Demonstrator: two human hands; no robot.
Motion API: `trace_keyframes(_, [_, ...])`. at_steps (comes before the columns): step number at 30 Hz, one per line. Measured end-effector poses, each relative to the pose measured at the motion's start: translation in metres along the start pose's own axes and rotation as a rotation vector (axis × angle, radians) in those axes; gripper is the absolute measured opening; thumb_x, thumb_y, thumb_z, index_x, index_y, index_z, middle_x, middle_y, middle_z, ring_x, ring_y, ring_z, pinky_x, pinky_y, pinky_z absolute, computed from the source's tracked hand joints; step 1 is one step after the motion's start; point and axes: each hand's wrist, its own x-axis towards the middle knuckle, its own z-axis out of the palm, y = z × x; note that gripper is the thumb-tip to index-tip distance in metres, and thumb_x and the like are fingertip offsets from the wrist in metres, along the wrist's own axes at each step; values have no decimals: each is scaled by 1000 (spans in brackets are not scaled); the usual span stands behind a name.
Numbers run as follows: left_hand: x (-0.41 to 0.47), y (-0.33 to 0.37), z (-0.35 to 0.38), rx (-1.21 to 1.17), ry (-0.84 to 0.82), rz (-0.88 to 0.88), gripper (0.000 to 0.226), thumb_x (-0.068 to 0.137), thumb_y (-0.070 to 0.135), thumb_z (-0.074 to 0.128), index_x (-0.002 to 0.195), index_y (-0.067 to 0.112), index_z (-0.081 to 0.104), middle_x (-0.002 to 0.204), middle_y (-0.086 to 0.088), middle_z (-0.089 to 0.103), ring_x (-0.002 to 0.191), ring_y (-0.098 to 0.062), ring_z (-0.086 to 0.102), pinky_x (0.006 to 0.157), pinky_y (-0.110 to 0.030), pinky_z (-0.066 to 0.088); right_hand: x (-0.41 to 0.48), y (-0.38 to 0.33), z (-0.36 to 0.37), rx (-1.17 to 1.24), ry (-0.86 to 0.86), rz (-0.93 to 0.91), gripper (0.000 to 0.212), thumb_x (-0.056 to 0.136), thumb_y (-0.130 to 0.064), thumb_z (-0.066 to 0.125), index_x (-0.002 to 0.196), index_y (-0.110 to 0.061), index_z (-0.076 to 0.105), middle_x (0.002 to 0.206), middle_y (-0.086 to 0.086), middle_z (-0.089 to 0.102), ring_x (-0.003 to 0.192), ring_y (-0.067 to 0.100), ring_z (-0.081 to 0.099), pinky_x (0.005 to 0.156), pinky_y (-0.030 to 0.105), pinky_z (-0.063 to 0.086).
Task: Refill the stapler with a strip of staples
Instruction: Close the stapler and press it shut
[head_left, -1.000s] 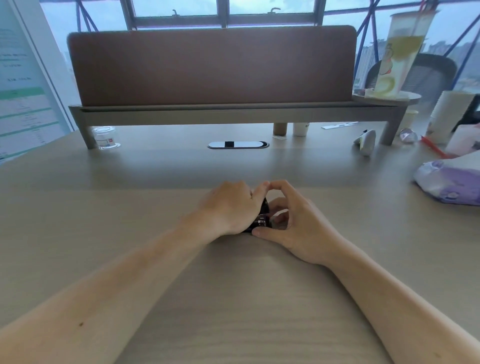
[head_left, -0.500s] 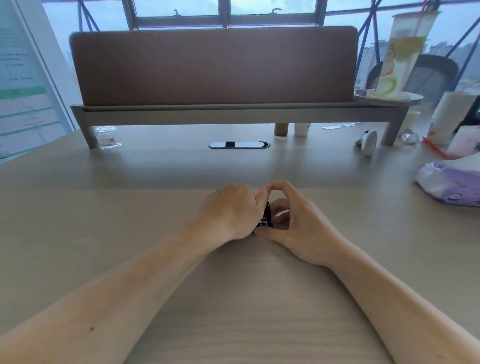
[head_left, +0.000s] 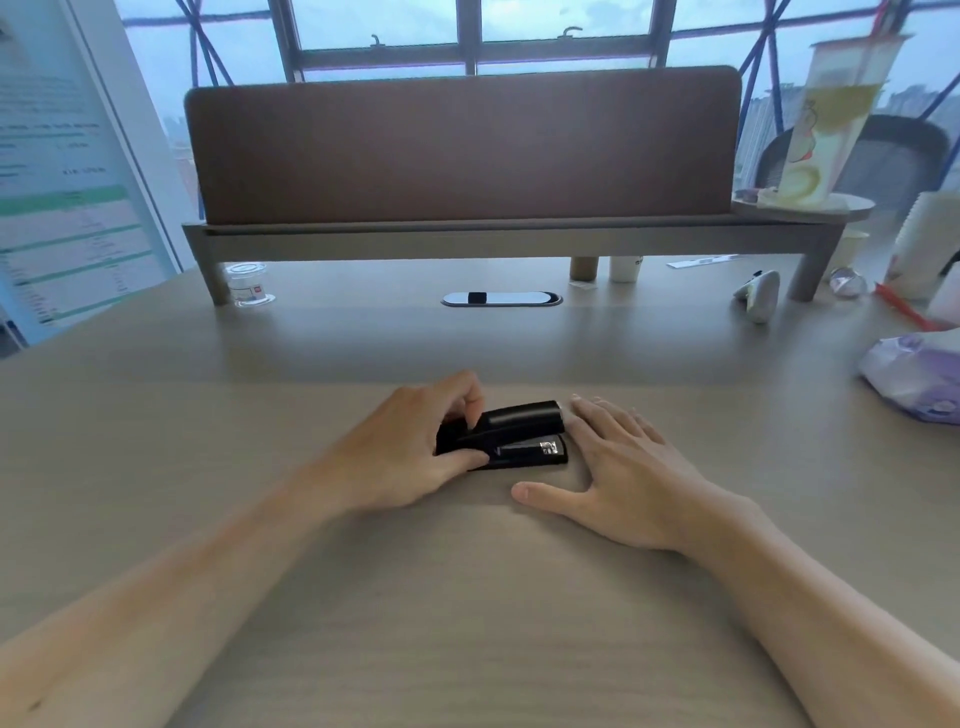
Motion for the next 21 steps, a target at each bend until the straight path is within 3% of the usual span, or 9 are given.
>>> trace_keyframes(8, [68, -58, -5, 51, 258, -232, 31, 85, 23, 79, 93, 21, 49, 88, -5, 69, 65, -14, 53, 61, -28, 42, 46, 11, -11, -12, -77, -28, 121, 70, -100, 27, 170, -35, 5, 181, -7, -2, 166, 11, -8, 134, 46, -6])
trace_keyframes(13, [129, -93, 8, 104, 325, -332, 29, 88, 21, 74, 99, 19, 48, 101, -11, 67, 85, -36, 60, 71, -40, 48, 80, 14, -9, -20, -52, -64, 121, 68, -102, 20, 170, -37, 7, 181, -9, 1, 166, 10, -6, 134, 49, -4])
trace_keyframes(21, [195, -120, 17, 147, 353, -420, 29, 91, 24, 70, 106, 17, 45, 111, -15, 64, 96, -38, 57, 77, -40, 46, 87, 20, -3, -42, -19, -95, 117, 69, -101, 15, 169, -41, 3, 180, -13, -1, 166, 7, -8, 134, 47, -4])
